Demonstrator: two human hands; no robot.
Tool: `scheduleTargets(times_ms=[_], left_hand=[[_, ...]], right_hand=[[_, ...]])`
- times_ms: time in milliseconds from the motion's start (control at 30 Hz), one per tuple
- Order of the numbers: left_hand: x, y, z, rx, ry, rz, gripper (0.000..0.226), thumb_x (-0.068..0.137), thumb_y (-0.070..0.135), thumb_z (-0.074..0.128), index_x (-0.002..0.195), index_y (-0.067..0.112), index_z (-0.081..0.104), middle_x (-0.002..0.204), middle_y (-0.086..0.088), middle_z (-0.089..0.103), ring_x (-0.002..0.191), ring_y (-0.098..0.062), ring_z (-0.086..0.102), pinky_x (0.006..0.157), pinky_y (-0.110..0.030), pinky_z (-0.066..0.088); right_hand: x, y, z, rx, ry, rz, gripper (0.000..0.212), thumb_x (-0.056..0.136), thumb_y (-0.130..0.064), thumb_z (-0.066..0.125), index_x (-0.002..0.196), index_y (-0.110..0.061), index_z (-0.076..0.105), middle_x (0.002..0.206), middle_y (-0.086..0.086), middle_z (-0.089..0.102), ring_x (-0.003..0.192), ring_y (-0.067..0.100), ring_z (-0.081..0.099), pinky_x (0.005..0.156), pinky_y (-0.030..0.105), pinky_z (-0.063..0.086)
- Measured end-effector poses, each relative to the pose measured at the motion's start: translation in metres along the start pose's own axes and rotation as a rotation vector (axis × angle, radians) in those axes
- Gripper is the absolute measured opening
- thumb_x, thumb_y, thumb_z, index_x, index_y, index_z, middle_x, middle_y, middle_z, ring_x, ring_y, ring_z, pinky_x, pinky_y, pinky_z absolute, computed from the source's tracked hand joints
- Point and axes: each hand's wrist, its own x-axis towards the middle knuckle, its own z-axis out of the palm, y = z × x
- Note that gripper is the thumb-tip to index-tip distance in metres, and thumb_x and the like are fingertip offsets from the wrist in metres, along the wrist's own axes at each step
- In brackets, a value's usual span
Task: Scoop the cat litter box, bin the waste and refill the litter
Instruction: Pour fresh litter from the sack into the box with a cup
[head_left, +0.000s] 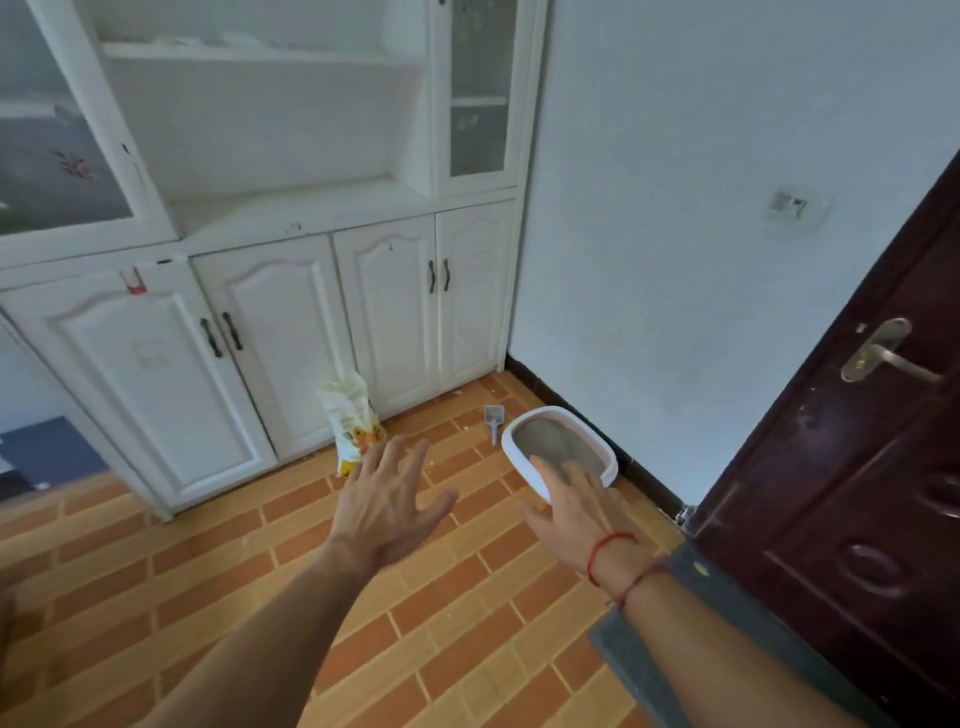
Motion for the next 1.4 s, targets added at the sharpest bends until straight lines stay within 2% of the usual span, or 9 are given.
scheduleTargets(times_ms=[167,367,600,733,933,1067,1200,1400], left_hand=[[0.011,-0.032,0.001,-0.023,0.005,0.002,0.084,0.084,0.077,0.025,0.148,0.024,0.034,0.152,-0.005,0.037,0.139,-0.028,0.035,0.111,-0.043,0.035],[0.033,-0.067,0.011,-0.038,-0.028,0.012,0.079,0.089,0.074,0.032,0.150,0.025,0.030,0.155,-0.003,0.032,0.141,-0.027,0.030,0.111,-0.044,0.034],[0.076,-0.094,0.033,-0.027,-0.080,0.005,0.081,0.088,0.075,0.027,0.152,0.026,0.025,0.156,-0.002,0.029,0.142,-0.027,0.027,0.112,-0.044,0.032],[0.109,-0.102,0.053,-0.025,-0.113,0.019,0.080,0.086,0.076,0.028,0.147,0.024,0.033,0.152,-0.002,0.035,0.139,-0.028,0.033,0.108,-0.043,0.036],[0.191,-0.107,0.079,-0.046,-0.142,0.003,0.084,0.082,0.076,0.021,0.147,0.024,0.037,0.151,-0.003,0.038,0.138,-0.027,0.035,0.108,-0.044,0.036],[0.267,-0.108,0.099,-0.060,-0.145,-0.017,0.083,0.082,0.075,0.023,0.144,0.023,0.041,0.148,-0.004,0.042,0.136,-0.028,0.038,0.107,-0.045,0.037],[0.334,-0.110,0.123,-0.047,-0.219,-0.034,0.088,0.079,0.077,0.016,0.147,0.025,0.037,0.153,-0.004,0.037,0.141,-0.030,0.032,0.113,-0.046,0.032],[0.408,-0.116,0.152,-0.047,-0.257,-0.041,0.087,0.080,0.077,0.018,0.144,0.024,0.042,0.149,-0.007,0.043,0.136,-0.031,0.039,0.108,-0.047,0.038]], right_hand=[[0.025,-0.024,0.008,-0.025,-0.009,-0.005,0.062,0.090,-0.059,0.039,0.146,-0.034,0.026,0.128,0.007,0.048,0.115,0.031,0.049,0.092,0.042,0.045],[0.058,-0.047,0.020,-0.055,-0.017,-0.001,0.062,0.091,-0.060,0.038,0.146,-0.033,0.028,0.128,0.007,0.050,0.114,0.030,0.048,0.092,0.042,0.044],[0.109,-0.058,0.037,-0.050,-0.043,-0.003,0.062,0.091,-0.059,0.040,0.145,-0.033,0.030,0.130,0.007,0.050,0.117,0.029,0.048,0.096,0.044,0.042],[0.150,-0.057,0.049,-0.028,-0.067,-0.012,0.061,0.091,-0.059,0.040,0.146,-0.033,0.032,0.127,0.007,0.051,0.116,0.028,0.048,0.095,0.044,0.042],[0.242,-0.040,0.058,-0.028,-0.084,-0.011,0.049,0.090,-0.055,0.041,0.134,-0.032,0.040,0.115,0.006,0.054,0.107,0.028,0.049,0.086,0.042,0.042],[0.320,-0.018,0.065,-0.030,-0.138,-0.005,0.052,0.089,-0.055,0.042,0.135,-0.032,0.040,0.116,0.006,0.053,0.109,0.029,0.049,0.094,0.046,0.041],[0.387,0.004,0.069,0.005,-0.220,0.030,0.054,0.088,-0.056,0.041,0.138,-0.035,0.037,0.120,0.006,0.052,0.112,0.029,0.049,0.096,0.046,0.040],[0.463,0.023,0.076,0.003,-0.292,0.049,0.053,0.088,-0.055,0.041,0.137,-0.034,0.036,0.123,0.006,0.052,0.113,0.029,0.048,0.096,0.046,0.041]])
